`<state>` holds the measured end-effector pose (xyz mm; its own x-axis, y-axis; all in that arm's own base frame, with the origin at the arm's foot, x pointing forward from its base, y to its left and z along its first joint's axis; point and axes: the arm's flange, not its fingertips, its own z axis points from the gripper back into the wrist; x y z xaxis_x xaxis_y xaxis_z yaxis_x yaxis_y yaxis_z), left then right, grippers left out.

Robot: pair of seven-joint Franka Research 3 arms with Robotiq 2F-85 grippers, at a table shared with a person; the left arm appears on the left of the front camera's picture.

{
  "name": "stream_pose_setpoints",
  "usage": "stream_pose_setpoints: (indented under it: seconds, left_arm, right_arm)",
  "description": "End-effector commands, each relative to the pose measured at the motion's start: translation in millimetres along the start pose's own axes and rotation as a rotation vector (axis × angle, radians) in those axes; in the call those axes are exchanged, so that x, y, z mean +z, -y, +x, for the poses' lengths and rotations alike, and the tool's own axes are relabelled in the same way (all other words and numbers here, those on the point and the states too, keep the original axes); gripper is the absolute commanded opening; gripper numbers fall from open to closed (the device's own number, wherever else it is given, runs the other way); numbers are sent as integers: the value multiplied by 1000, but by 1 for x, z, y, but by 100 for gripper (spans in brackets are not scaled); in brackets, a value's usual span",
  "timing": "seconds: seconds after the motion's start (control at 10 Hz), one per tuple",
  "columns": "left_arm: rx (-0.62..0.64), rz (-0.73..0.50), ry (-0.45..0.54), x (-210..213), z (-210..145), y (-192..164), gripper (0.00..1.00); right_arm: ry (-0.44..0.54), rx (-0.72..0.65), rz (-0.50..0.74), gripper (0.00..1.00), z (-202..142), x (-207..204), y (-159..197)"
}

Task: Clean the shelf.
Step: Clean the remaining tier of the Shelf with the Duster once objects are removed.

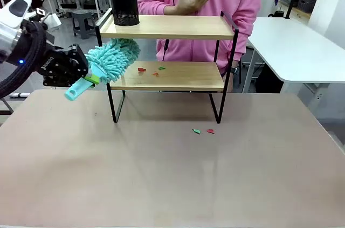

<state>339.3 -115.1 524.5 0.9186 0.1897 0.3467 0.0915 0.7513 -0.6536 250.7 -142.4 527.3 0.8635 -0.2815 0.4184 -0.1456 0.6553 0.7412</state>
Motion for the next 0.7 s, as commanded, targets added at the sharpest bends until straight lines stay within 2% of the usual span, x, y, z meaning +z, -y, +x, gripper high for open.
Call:
stream_pose_setpoints:
  seconds: [0.0,0.6]
  left_arm:
    - [33,19,51,-19,-10,-1,12]
    - [14,127,79,-52,-3,2,12]
  right_arm:
    - [11,25,24,100,0,-1,1]
    - [11,25,24,100,0,-1,1]
